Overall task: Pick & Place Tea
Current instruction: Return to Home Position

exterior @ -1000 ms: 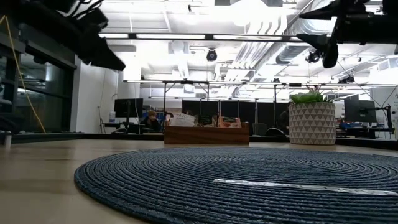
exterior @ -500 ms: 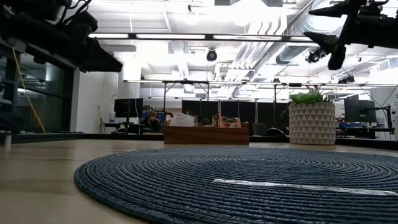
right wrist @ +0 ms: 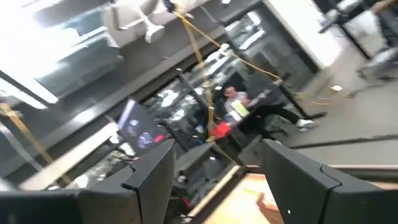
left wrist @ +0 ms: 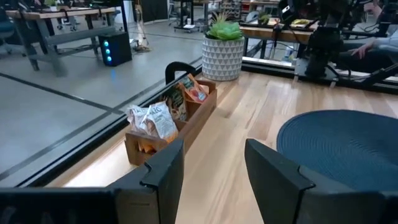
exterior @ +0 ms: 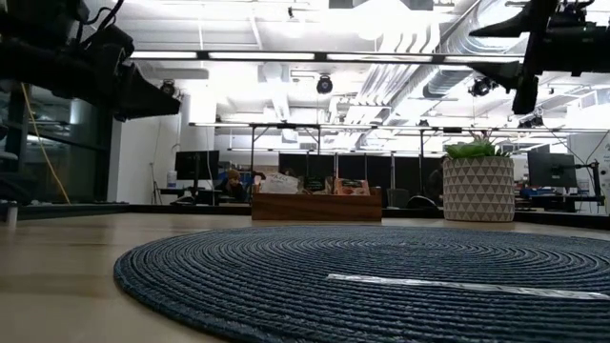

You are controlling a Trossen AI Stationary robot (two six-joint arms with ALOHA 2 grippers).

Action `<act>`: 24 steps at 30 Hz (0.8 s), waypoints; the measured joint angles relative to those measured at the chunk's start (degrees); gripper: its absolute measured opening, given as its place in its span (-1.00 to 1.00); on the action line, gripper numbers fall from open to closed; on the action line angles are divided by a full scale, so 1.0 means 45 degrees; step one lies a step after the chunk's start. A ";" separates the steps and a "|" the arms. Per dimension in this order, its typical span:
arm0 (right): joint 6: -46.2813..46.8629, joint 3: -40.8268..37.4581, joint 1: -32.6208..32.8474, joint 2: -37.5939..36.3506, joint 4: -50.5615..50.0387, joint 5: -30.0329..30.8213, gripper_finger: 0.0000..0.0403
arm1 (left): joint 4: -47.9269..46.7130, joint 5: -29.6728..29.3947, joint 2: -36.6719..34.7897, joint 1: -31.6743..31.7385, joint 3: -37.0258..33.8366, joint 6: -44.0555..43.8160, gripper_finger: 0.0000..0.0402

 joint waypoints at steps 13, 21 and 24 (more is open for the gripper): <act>-0.0225 0.0005 0.1075 0.0024 -0.1682 0.2731 0.15 | -0.1434 -0.0212 -0.1891 0.0000 -0.0172 0.0288 -0.18; 0.0013 0.0010 0.1073 0.0247 -0.2593 0.3204 0.15 | -0.2132 -0.0635 -0.2556 0.0000 -0.0172 0.0275 -0.18; 0.0147 0.0010 0.1073 0.0530 -0.2669 0.2876 0.15 | -0.2193 -0.0599 -0.2561 0.0005 -0.0172 0.0328 -0.18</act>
